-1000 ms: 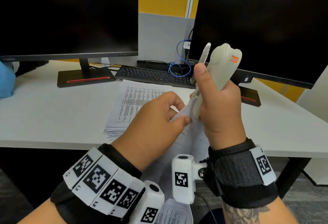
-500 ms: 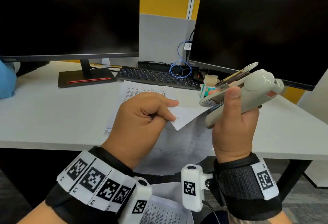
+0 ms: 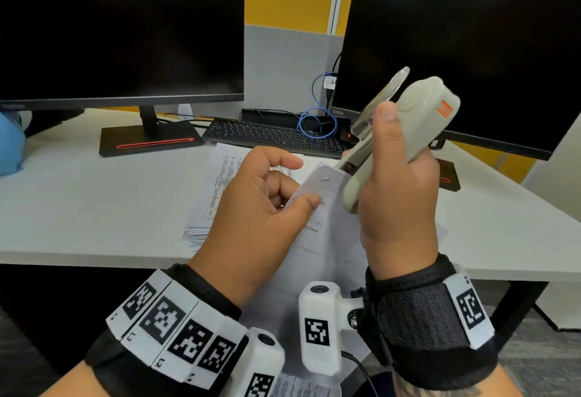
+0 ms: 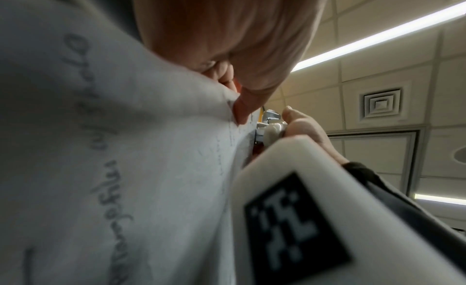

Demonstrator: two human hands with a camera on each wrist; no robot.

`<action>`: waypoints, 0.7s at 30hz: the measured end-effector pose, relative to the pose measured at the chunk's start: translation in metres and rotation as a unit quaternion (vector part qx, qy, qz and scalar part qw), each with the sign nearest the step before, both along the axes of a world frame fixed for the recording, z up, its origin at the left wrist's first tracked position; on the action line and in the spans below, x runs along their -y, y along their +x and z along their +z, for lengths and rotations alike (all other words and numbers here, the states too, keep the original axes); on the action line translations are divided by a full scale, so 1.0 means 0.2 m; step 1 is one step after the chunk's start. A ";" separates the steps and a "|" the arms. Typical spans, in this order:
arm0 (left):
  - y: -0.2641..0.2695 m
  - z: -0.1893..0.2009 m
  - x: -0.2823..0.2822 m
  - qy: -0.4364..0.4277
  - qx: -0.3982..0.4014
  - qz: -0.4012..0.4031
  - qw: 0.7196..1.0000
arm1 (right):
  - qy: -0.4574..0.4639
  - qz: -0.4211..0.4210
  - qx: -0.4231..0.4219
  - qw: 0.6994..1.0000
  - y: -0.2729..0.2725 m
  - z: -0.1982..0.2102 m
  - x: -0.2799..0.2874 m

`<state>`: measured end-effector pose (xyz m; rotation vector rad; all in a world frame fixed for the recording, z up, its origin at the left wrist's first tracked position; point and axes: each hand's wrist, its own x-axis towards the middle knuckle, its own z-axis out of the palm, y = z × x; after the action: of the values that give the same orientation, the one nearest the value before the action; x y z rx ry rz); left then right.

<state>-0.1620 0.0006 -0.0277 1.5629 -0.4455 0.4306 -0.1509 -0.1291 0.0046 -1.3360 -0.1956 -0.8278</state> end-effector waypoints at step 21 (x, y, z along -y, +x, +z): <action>0.03 -0.02 -0.05 0.090 0.082 0.034 0.992 | -0.027 -0.009 0.056 0.998 -0.02 -0.04 0.05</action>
<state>-0.1568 0.0101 -0.0327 1.7287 -0.5707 0.5868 -0.1555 -0.1395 -0.0024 -1.3443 -0.2968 -0.9183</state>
